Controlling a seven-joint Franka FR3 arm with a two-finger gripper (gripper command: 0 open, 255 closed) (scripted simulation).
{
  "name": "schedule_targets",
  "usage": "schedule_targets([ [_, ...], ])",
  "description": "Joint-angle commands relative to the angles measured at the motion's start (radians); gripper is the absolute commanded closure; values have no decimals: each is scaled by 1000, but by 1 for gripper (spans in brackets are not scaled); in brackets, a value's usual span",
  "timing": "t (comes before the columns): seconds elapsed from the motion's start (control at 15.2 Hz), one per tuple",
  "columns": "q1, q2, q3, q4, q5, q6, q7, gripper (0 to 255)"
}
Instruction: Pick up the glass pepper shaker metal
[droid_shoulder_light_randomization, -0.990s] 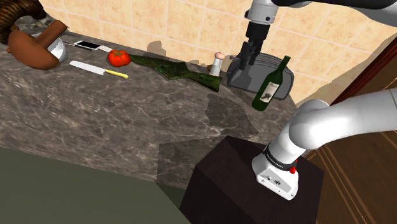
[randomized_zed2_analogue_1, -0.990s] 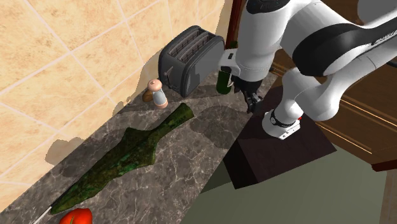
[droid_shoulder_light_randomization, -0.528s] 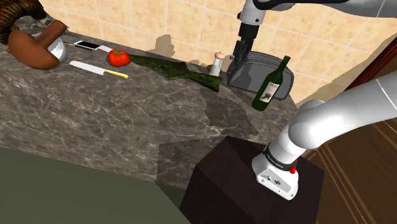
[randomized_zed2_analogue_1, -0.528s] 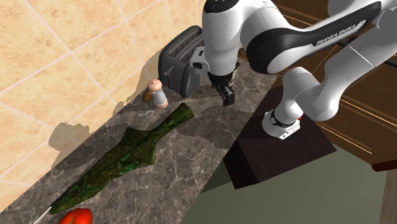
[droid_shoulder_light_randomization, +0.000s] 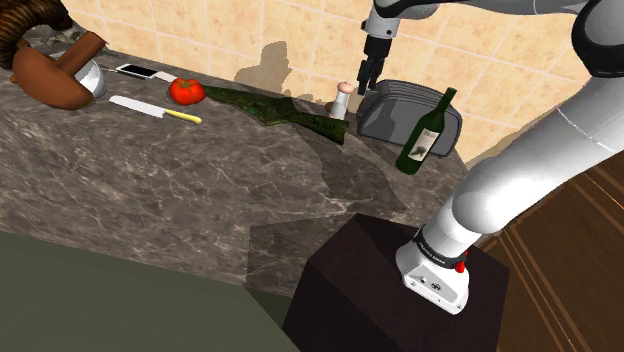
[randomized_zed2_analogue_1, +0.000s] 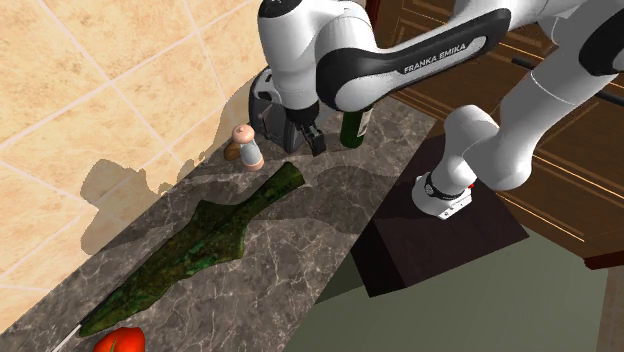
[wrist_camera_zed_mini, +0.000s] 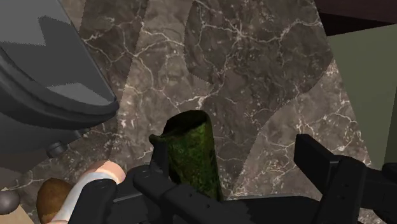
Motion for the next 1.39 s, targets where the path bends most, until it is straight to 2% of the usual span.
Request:
schedule_targets([
  [0.0,-8,75,-26,65,10,13,-56,0],
  [0.53,-59,390,-78,376,96,21,-244,0],
  [1.06,-166,737,-71,819,197,-73,-382,0],
  [1.32,-163,738,-68,766,197,-20,-382,0],
])
